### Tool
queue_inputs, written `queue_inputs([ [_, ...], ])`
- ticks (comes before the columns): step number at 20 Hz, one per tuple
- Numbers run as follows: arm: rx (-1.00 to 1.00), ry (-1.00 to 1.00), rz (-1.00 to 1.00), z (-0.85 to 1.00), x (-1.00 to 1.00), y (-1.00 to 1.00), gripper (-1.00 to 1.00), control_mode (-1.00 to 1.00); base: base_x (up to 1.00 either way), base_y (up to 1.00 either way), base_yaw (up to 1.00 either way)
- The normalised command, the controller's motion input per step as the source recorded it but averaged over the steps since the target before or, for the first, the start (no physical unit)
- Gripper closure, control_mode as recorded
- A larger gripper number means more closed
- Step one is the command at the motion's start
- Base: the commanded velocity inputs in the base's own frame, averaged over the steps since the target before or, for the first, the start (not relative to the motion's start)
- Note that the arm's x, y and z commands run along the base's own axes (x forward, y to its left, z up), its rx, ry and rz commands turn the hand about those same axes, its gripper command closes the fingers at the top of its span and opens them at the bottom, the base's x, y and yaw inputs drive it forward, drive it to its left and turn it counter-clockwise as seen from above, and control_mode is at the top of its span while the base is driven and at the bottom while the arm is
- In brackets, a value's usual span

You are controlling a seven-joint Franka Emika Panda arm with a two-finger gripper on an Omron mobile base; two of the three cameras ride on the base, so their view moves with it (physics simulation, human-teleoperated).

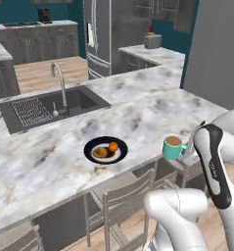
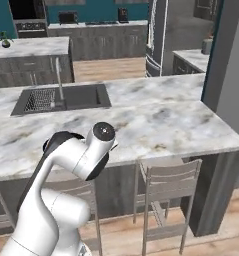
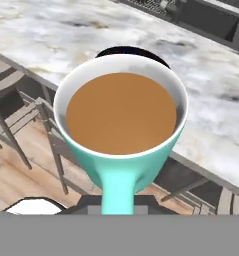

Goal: Pick up the brewed coffee from the coffee machine and place it next to the breakfast plate on the dining counter.

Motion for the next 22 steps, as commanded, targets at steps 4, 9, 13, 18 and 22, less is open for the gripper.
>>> queue_inputs([
  [4,0.0,0.0,0.0,0.0,0.0,0.0,1.0,1.0,0.96,0.0,0.66],
  [9,0.0,0.0,0.0,0.0,0.0,0.0,1.0,1.0,1.0,0.0,0.63],
  [13,0.0,0.0,0.0,0.0,0.0,0.0,1.0,1.0,0.76,-0.02,0.45],
  [18,0.0,0.01,0.0,0.0,0.08,-0.01,1.0,-1.0,0.46,0.0,0.14],
  [22,0.0,0.02,-0.02,0.0,0.44,-0.31,1.0,-1.0,0.0,0.0,0.0],
])
